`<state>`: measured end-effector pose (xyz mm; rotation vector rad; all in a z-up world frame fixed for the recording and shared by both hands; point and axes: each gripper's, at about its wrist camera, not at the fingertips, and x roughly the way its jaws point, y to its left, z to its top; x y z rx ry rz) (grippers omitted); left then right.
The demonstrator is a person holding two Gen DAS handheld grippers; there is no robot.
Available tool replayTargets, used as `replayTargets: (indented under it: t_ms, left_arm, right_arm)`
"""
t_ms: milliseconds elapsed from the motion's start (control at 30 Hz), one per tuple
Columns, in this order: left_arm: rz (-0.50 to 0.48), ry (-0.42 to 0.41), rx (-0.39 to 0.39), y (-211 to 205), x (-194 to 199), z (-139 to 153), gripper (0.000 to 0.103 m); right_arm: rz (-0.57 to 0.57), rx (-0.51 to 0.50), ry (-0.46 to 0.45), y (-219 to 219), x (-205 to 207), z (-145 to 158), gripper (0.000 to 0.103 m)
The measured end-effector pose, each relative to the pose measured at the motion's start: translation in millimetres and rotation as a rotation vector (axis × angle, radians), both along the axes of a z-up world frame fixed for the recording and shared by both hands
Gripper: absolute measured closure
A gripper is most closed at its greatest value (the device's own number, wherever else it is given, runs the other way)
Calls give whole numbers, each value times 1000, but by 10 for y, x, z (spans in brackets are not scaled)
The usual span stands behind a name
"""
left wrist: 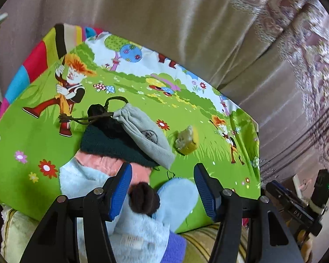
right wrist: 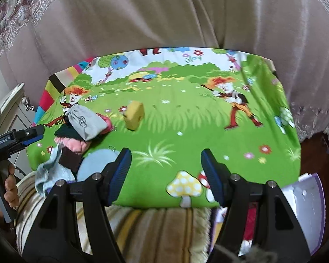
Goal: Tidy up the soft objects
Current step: 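Grasp the yellow sponge with the right gripper while the left grasps the grey drawstring bag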
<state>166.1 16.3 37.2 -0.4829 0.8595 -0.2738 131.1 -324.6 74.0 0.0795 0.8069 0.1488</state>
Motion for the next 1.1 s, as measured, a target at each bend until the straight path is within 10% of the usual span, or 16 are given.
replayTargets:
  t_ms: [500,867,1000,1100]
  left_arm:
    - [59,241,-133,30,877,-528,51]
    - [49,267,-172,0,1134,-676,54]
    - [27,268,-171,-33,1189,-741,81]
    - [19,259,-179,-32,1168,-772,90]
  right_arm:
    - [60,51,61,572,940,-216,34]
    - [66,52,150,845,1550,-676,34]
    - [59,38,172,894,1721,-835,34]
    - [60,26,183,909,1808,-926,55]
